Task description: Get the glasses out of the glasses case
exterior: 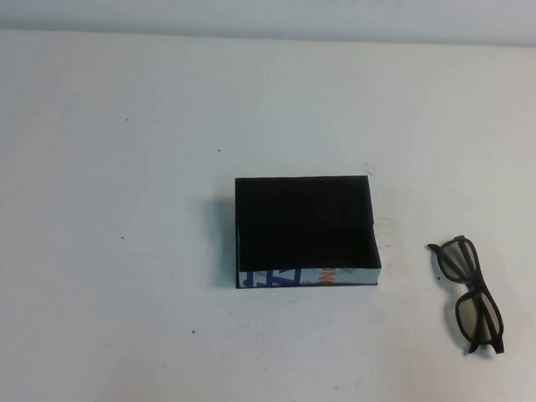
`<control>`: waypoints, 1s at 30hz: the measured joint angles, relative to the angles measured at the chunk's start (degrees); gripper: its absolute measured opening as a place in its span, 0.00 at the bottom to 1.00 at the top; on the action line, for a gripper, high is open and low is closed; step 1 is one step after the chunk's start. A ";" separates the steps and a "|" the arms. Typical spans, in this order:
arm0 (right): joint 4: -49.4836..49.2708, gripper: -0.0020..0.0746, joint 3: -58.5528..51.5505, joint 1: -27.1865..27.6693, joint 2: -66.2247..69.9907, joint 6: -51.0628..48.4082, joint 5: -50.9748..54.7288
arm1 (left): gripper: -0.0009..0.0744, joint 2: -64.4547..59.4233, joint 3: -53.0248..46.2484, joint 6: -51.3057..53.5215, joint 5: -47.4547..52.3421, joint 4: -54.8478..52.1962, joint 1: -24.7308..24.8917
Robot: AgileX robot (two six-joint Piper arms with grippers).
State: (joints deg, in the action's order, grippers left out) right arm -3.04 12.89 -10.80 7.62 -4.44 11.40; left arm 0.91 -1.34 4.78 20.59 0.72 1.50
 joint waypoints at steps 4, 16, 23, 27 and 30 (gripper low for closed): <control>-0.20 0.01 -6.39 0.00 -0.60 2.68 -4.15 | 0.01 0.00 0.00 0.00 0.00 0.00 0.00; -1.75 0.01 -14.48 0.57 -8.10 7.06 2.80 | 0.01 0.00 0.00 0.00 0.00 0.00 0.00; 0.72 0.01 -14.48 0.57 -8.10 9.73 6.42 | 0.01 0.00 0.00 0.00 0.00 0.00 0.00; 1.23 0.01 -14.48 0.57 -8.10 9.74 6.54 | 0.01 0.00 0.00 0.00 0.00 0.00 0.00; 1.34 0.01 -14.48 0.57 -8.10 9.74 6.54 | 0.01 0.00 0.00 0.00 0.00 0.00 0.00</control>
State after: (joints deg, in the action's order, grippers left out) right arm -1.70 -1.59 -10.22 -0.47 5.30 17.93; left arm 0.91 -1.34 4.78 20.59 0.72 1.50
